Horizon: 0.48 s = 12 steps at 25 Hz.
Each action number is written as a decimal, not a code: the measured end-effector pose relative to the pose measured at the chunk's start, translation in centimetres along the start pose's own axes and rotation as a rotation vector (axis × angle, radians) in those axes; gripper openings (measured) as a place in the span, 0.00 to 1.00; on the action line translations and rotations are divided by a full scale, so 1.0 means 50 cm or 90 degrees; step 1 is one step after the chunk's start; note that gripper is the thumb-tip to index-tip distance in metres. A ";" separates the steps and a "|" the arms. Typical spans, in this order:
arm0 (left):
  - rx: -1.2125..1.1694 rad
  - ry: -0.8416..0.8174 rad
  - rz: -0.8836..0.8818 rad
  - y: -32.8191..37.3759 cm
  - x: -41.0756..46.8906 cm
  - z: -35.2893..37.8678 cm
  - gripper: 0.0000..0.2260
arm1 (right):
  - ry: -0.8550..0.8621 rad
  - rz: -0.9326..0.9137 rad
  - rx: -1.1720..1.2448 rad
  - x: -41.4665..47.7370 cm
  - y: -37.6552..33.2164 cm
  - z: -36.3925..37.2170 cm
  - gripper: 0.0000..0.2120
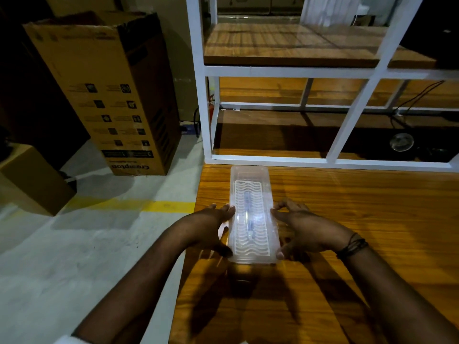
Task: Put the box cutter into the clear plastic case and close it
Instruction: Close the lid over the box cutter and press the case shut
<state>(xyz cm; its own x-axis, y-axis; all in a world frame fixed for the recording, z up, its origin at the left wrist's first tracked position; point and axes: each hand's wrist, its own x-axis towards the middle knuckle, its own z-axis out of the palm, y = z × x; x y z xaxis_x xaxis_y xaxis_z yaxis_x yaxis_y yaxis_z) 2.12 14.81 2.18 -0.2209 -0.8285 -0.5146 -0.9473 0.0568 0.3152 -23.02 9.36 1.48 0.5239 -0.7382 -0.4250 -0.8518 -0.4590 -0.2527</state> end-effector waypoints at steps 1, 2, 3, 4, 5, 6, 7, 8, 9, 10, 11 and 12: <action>0.011 -0.013 0.000 0.000 0.003 0.001 0.54 | -0.006 0.002 -0.008 -0.002 -0.005 -0.002 0.52; 0.028 -0.024 0.000 0.003 0.005 0.003 0.57 | -0.006 0.012 -0.017 -0.003 -0.009 -0.004 0.53; 0.041 -0.027 -0.003 0.006 0.007 0.006 0.58 | -0.001 0.027 -0.028 -0.003 -0.014 -0.007 0.53; 0.048 -0.021 -0.010 0.010 0.008 0.009 0.59 | 0.007 0.040 -0.037 -0.004 -0.019 -0.008 0.53; 0.050 -0.006 -0.018 0.013 0.009 0.010 0.59 | 0.022 0.048 -0.043 -0.007 -0.024 -0.009 0.52; 0.053 0.013 -0.027 0.014 0.009 0.011 0.58 | 0.039 0.048 -0.048 -0.012 -0.029 -0.007 0.50; 0.062 0.034 -0.034 0.015 0.006 0.012 0.57 | 0.060 0.040 -0.054 -0.019 -0.035 -0.003 0.46; 0.074 0.058 -0.039 0.016 0.000 0.016 0.54 | 0.082 0.030 -0.060 -0.027 -0.041 0.004 0.42; 0.087 0.082 -0.040 0.018 -0.008 0.024 0.49 | 0.102 0.021 -0.063 -0.036 -0.046 0.013 0.37; 0.100 0.109 -0.030 0.022 -0.019 0.035 0.44 | 0.120 0.014 -0.061 -0.045 -0.049 0.023 0.33; 0.115 0.141 -0.010 0.026 -0.030 0.048 0.37 | 0.132 0.007 -0.056 -0.054 -0.051 0.033 0.29; 0.126 0.173 0.012 0.031 -0.039 0.061 0.32 | 0.140 0.001 -0.050 -0.060 -0.053 0.041 0.27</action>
<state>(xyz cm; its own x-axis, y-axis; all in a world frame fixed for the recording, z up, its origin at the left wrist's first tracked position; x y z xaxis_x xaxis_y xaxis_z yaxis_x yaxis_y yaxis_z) 0.40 18.21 1.25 -0.1947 -0.9431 -0.2695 -0.9761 0.1593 0.1477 -22.34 13.81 1.67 0.5192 -0.8251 -0.2228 -0.8537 -0.4884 -0.1809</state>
